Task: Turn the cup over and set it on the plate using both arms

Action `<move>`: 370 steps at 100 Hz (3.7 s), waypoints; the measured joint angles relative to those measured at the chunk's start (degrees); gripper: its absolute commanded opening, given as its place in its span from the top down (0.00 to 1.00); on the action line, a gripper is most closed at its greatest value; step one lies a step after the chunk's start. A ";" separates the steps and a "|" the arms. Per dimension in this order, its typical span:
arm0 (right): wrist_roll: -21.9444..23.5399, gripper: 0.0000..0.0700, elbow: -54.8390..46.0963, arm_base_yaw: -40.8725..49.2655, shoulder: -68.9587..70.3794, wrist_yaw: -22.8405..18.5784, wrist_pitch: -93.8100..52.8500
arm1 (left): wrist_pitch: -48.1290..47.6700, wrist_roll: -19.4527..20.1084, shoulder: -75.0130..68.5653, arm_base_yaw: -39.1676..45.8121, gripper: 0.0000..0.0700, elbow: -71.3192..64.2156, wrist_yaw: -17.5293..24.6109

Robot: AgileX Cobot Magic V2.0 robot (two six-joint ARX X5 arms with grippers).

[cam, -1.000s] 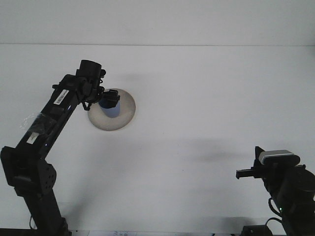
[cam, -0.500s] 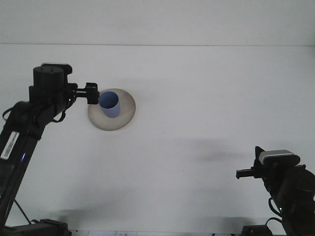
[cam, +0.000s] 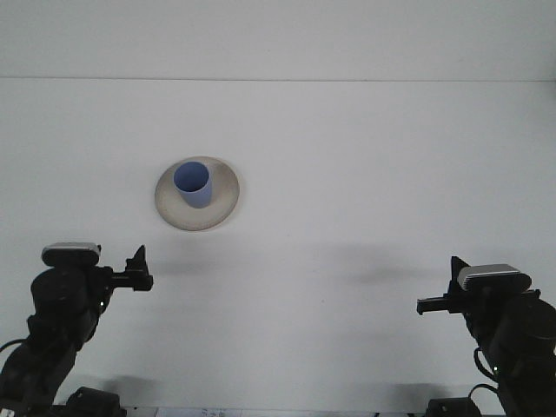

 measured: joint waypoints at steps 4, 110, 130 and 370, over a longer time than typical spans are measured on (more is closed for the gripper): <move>0.00 1.00 0.00 0.00 0.00 0.00 0.00 | -0.39 -0.39 -2.64 0.00 0.88 -1.75 0.00; 0.00 1.00 0.00 0.00 0.00 0.00 0.44 | 8.92 2.45 -18.47 0.15 0.98 -4.76 -0.15; 0.00 1.00 0.00 0.00 0.00 0.02 0.44 | 15.43 4.55 -23.50 4.22 0.98 -14.36 2.62; 0.00 1.00 -32.37 -0.07 -23.26 -0.11 30.84 | 36.06 5.53 -34.47 9.38 0.98 -40.39 10.97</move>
